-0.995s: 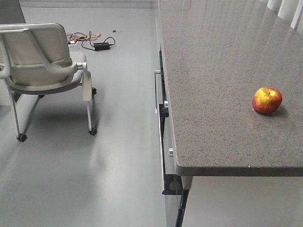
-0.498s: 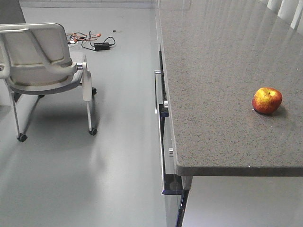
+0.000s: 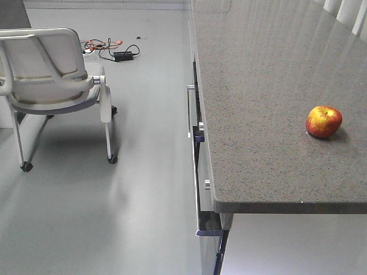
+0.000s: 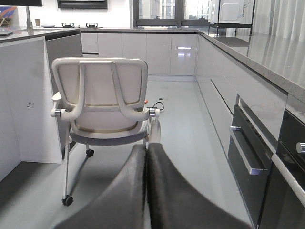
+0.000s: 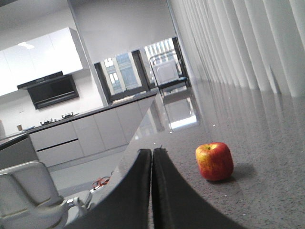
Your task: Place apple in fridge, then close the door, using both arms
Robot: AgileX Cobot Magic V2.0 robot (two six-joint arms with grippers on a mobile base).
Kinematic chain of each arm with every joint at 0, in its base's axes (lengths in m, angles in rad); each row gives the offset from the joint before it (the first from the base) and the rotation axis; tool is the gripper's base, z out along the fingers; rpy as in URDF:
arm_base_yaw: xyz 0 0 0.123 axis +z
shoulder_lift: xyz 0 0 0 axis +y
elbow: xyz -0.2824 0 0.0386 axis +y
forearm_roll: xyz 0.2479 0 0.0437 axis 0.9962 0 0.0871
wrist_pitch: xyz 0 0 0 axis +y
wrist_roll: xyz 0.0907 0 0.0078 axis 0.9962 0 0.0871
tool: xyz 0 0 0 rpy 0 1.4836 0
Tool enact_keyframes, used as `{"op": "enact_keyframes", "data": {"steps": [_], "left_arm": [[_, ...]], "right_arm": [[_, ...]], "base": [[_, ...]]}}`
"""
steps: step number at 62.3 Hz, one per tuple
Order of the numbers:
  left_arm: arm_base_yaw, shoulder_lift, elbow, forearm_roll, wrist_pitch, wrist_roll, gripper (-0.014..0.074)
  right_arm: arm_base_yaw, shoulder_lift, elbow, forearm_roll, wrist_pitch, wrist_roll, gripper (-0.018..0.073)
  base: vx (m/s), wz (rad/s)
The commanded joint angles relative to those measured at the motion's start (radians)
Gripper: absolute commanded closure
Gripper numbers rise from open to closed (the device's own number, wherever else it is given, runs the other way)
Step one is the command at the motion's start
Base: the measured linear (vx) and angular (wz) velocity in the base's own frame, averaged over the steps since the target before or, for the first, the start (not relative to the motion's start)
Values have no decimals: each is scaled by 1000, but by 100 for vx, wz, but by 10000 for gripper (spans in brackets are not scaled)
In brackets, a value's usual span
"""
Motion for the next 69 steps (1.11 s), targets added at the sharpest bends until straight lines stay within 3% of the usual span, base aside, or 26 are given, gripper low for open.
{"op": "enact_keyframes", "data": {"steps": [1,8,15,27,34,42,47,59,69], "left_arm": [[1,-16,28,-5,-79,-6,603],[1,-16,28,-5,-79,-6,603],[1,-16,28,-5,-79,-6,603],[1,-16,28,-5,-79,-6,603],[1,-16,28,-5,-79,-6,603],[1,-16,28,-5,-79,-6,603],[1,-16,28,-5,-79,-6,603],[1,-16,28,-5,-79,-6,603],[1,-16,28,-5,-79,-6,603]], "right_arm": [[0,21,-151,1,60,5,563],[1,107,-377,-31,303,-66,563],[1,243,-606,-55,518,-202,560],[1,480,-888,-56,698,-354,474],[1,573,-982,-42,741,-364,294],[0,641,-1002,-61,699,-372,-18],[0,673,-1002,-91,695,-407,-162],[0,774,-1006,-100,695,-402,-158],[0,966,-1121,-156,726,-294,-151]], "base": [[0,0],[0,0],[0,0],[0,0],[0,0],[0,0],[0,0],[0,0],[0,0]]}}
